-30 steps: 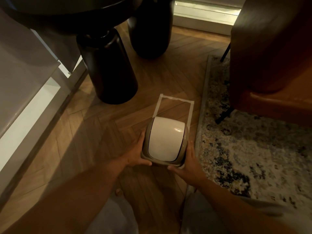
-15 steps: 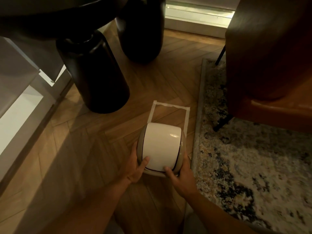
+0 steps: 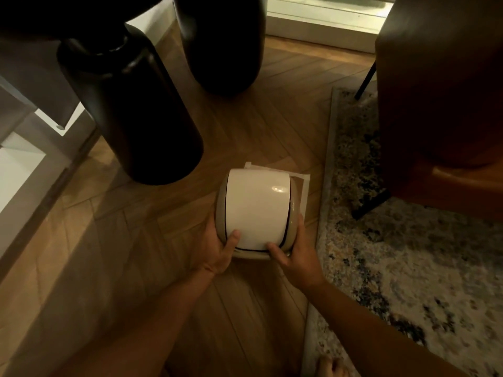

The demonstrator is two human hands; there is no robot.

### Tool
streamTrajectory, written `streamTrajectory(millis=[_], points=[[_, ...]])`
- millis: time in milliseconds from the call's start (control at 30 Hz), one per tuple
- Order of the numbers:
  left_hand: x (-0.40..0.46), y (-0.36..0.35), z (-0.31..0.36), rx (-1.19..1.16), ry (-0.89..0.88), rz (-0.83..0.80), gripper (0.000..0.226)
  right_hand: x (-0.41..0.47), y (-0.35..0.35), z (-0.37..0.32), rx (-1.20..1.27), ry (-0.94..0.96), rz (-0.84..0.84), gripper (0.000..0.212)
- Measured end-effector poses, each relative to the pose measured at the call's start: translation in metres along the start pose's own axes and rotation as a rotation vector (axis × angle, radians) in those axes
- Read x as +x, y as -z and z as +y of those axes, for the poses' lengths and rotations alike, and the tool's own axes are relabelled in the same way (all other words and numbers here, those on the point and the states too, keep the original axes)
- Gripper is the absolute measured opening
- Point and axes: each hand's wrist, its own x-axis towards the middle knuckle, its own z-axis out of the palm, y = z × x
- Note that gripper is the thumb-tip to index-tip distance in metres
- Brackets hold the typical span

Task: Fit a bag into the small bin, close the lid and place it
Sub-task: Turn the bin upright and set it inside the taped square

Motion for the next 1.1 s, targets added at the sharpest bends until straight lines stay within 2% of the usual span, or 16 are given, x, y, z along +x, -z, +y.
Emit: streamTrajectory(millis=[333, 533, 800, 967, 1100], points=[[0.075, -0.018, 0.002, 0.120, -0.042, 0.036, 0.096, 0.069, 0.008, 0.015, -0.033, 0.031, 0.035, 0.106], [0.137, -0.033, 0.017, 0.095, -0.060, 0.084, 0.099, 0.136, 0.019, 0.013, -0.008, 0.084, 0.038, 0.092], [0.203, -0.041, 0.024, 0.214, -0.049, 0.144, 0.089, 0.207, 0.019, 0.013, -0.022, 0.123, 0.080, 0.087], [0.211, -0.035, 0.019, 0.238, -0.044, 0.120, 0.089, 0.217, 0.013, 0.017, 0.025, 0.131, 0.077, 0.088], [0.223, -0.033, 0.034, 0.319, 0.060, 0.062, 0.084, 0.238, 0.013, 0.019, 0.096, 0.073, 0.007, 0.098]])
